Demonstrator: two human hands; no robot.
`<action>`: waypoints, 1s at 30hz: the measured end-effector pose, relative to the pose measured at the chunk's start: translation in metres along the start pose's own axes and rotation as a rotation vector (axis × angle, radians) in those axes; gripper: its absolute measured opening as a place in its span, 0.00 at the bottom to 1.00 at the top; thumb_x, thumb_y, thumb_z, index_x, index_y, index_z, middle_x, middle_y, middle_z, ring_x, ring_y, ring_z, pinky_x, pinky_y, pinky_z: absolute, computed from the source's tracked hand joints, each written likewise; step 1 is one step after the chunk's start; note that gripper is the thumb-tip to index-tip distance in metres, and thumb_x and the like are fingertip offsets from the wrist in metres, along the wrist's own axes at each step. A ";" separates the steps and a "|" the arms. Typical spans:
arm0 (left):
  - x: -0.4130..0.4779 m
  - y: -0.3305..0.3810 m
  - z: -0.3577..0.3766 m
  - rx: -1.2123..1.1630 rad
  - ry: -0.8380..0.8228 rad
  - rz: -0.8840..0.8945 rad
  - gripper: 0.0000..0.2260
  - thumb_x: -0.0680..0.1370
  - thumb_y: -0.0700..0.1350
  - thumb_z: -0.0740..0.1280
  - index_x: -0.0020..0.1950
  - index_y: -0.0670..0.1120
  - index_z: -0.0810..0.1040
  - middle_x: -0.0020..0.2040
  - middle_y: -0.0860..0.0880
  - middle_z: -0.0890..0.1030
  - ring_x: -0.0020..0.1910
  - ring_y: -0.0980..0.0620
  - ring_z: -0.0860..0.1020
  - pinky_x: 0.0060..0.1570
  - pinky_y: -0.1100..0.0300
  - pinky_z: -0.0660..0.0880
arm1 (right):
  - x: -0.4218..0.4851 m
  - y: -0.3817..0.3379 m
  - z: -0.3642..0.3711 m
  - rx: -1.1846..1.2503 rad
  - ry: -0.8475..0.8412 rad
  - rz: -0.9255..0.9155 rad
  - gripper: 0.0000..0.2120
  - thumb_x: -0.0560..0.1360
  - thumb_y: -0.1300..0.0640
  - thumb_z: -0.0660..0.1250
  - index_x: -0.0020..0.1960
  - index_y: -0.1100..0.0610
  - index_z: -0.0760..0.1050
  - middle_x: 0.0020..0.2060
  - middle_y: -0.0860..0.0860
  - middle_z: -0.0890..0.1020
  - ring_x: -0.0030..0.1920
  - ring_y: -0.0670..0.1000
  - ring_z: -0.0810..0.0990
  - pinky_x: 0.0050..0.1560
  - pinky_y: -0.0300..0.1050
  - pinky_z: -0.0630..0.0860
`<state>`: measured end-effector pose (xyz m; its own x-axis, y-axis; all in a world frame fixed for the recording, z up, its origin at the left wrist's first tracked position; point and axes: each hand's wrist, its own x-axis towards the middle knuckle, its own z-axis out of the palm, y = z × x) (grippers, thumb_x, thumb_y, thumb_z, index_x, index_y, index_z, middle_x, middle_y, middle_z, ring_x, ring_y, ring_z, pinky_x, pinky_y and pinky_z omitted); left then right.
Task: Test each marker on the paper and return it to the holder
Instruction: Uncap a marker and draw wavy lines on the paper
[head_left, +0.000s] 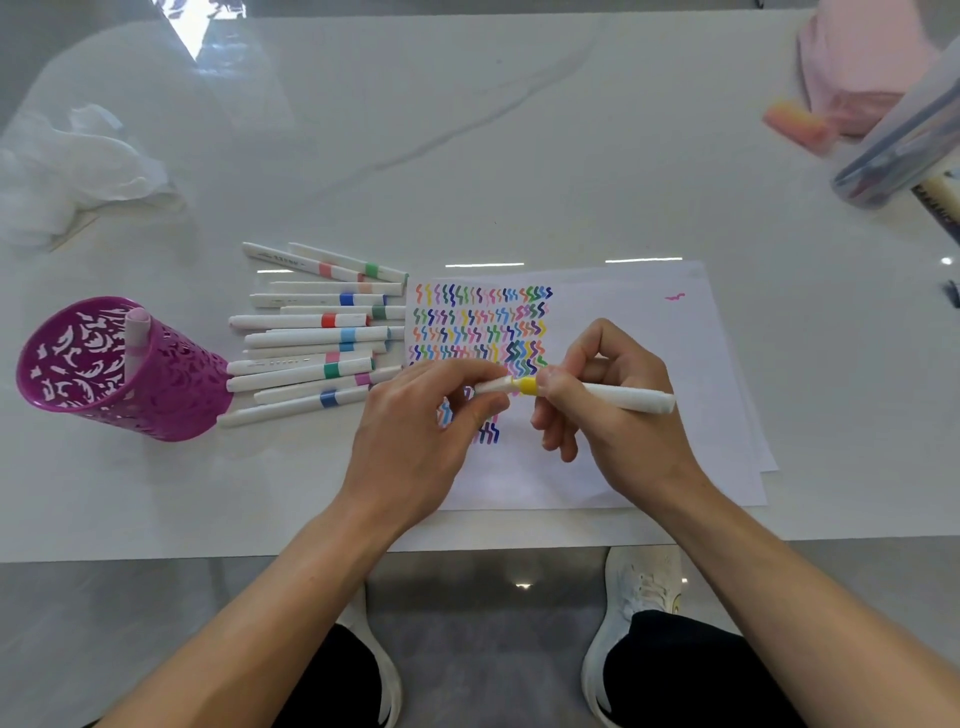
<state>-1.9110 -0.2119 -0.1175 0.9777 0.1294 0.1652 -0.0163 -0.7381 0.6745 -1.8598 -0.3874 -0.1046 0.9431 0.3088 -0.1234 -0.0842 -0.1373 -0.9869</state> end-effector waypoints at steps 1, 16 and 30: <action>0.000 0.000 0.000 -0.012 -0.005 0.007 0.15 0.74 0.57 0.67 0.57 0.53 0.83 0.42 0.63 0.76 0.40 0.67 0.76 0.39 0.77 0.71 | 0.000 -0.001 0.000 0.022 -0.019 0.008 0.08 0.80 0.65 0.69 0.44 0.64 0.71 0.31 0.58 0.83 0.26 0.58 0.80 0.24 0.46 0.75; 0.001 -0.001 -0.007 0.044 -0.112 0.050 0.14 0.81 0.54 0.61 0.58 0.50 0.82 0.44 0.60 0.79 0.39 0.60 0.76 0.39 0.73 0.70 | 0.006 -0.003 0.001 0.274 -0.039 0.123 0.16 0.71 0.54 0.74 0.44 0.67 0.76 0.33 0.63 0.83 0.28 0.59 0.81 0.28 0.46 0.77; -0.006 -0.003 -0.009 -0.007 -0.136 0.053 0.08 0.82 0.48 0.65 0.52 0.47 0.82 0.40 0.58 0.78 0.40 0.56 0.74 0.37 0.66 0.70 | 0.003 0.002 0.003 0.298 -0.115 0.136 0.20 0.72 0.57 0.73 0.45 0.73 0.70 0.34 0.67 0.84 0.29 0.62 0.83 0.29 0.46 0.80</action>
<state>-1.9187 -0.2046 -0.1142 0.9948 -0.0006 0.1019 -0.0693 -0.7367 0.6726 -1.8579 -0.3841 -0.1071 0.8760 0.4125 -0.2499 -0.3127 0.0915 -0.9454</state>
